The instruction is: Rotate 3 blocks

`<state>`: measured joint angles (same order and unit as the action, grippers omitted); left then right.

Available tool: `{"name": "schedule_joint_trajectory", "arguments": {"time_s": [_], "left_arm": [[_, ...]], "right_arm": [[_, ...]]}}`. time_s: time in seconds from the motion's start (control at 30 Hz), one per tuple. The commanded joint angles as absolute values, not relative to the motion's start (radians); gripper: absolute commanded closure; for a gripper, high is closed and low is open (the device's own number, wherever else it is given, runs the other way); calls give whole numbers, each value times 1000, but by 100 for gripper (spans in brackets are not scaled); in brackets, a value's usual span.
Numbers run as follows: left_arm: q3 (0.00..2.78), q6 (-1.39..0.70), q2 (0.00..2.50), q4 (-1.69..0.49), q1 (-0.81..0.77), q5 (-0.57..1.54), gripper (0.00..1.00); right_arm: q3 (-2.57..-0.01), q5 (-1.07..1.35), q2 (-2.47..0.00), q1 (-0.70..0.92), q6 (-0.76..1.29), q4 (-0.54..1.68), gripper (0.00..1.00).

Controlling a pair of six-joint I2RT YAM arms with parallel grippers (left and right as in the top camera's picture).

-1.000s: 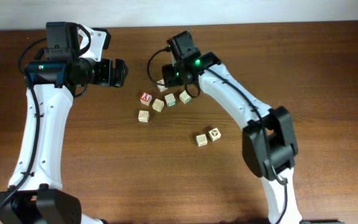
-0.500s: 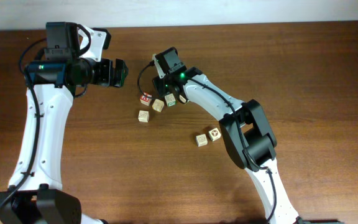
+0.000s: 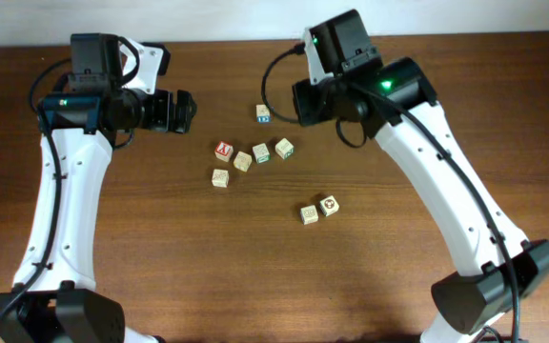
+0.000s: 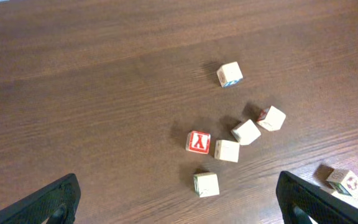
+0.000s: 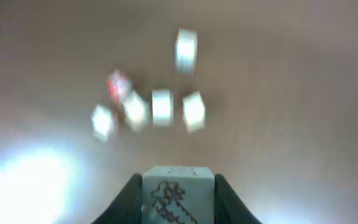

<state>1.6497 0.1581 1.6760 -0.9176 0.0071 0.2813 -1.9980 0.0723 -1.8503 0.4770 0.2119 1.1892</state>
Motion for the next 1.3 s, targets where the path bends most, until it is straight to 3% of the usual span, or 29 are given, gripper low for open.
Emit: {"name": "schedule_joint_trajectory", "arguments": {"time_s": [0.0, 0.17, 0.27, 0.5, 0.53, 0.6, 0.73, 0.83, 0.93, 1.0, 1.13, 1.27], "left_arm": [[1669, 174, 1674, -915, 9, 292, 1], [1669, 174, 1674, -915, 9, 292, 1], [1669, 174, 1674, -915, 9, 292, 1], [1669, 174, 1674, -915, 9, 292, 1], [1669, 174, 1674, -915, 9, 292, 1], [1669, 174, 1674, -915, 9, 292, 1], [1669, 174, 1674, -914, 9, 292, 1], [1669, 174, 1674, -915, 9, 292, 1], [1669, 174, 1674, -915, 9, 292, 1], [1669, 174, 1674, -915, 9, 292, 1], [1669, 174, 1674, -915, 9, 292, 1], [1669, 174, 1674, -915, 9, 292, 1]], "right_arm": [[-1848, 113, -1921, 555, 310, 1230, 78], [-1434, 131, -1921, 680, 464, 934, 78], [-1316, 113, -1921, 690, 534, 798, 78], [-1316, 41, -1949, 687, 586, 747, 77], [-1316, 41, -1949, 687, 586, 747, 66], [-1317, 49, -1949, 687, 585, 755, 59], [-1337, 56, -1948, 687, 571, 762, 58], [-1490, 56, -1947, 687, 474, 892, 57], [-1530, 98, -1953, 696, 467, 920, 57], [-1509, 97, -1956, 742, 467, 881, 70], [-1494, 120, -2020, 823, 469, 806, 75], [-1493, 107, -2083, 776, 537, 842, 79]]}}
